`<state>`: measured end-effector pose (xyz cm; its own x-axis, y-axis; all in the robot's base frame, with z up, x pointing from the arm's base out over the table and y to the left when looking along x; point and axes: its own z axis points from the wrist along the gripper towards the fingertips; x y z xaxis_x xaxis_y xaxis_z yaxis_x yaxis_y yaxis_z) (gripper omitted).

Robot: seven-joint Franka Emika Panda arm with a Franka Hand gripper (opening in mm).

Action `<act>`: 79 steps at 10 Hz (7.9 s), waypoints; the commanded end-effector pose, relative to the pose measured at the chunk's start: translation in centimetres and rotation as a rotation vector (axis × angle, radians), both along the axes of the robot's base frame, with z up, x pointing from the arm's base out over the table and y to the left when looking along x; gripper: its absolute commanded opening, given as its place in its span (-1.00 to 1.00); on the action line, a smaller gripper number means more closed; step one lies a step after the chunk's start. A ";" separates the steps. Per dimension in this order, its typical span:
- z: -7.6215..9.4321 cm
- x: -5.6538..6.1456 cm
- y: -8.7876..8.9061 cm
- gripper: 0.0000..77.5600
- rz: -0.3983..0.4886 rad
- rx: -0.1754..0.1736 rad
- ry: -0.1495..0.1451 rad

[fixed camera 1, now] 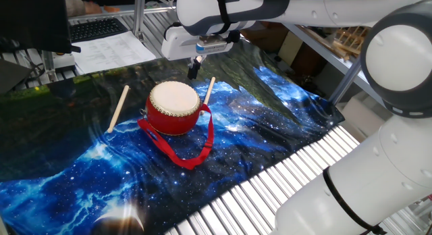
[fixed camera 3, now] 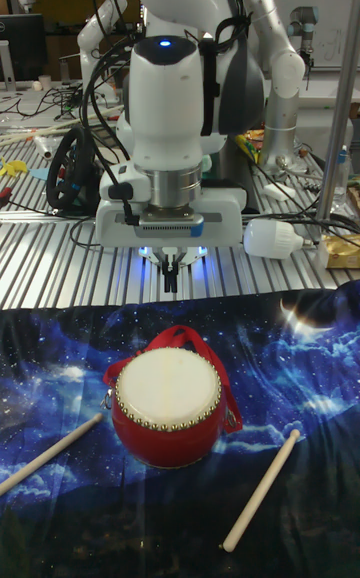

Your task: Play the drum

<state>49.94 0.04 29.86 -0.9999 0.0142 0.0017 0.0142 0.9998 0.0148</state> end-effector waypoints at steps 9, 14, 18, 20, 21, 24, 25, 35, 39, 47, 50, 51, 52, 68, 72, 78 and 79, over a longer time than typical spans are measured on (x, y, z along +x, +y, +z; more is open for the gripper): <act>0.8 0.0 2.5 -1.00 -0.217 0.063 -0.023; 0.8 2.2 4.5 -1.00 -0.253 0.074 -0.019; 0.1 3.9 6.1 -1.00 -0.335 0.089 -0.003; -0.1 4.1 7.0 -1.00 -0.372 0.087 -0.008; 0.1 4.5 7.6 -1.00 -0.399 0.086 -0.009; 0.2 5.4 7.8 -1.00 -0.392 0.098 -0.003; 0.2 5.4 7.8 -1.00 -0.391 0.098 -0.003; 0.0 5.4 7.8 -1.00 -0.530 0.113 -0.003; 0.0 5.4 7.8 -1.00 -0.526 0.114 -0.010; 0.0 5.4 7.8 -1.00 -0.489 0.112 -0.034; 0.0 5.4 7.8 -1.00 -0.493 0.117 -0.027; 0.0 5.4 7.8 -1.00 -0.493 0.117 -0.027; 0.0 5.4 7.8 -1.00 -0.492 0.116 -0.025; -3.8 10.3 11.7 -1.00 -0.543 0.085 -0.016; -5.0 11.3 12.4 -1.00 -0.532 0.064 -0.021; -7.7 12.6 13.4 -1.00 -0.544 0.048 -0.021; -7.8 13.1 13.4 -1.00 -0.550 0.048 -0.015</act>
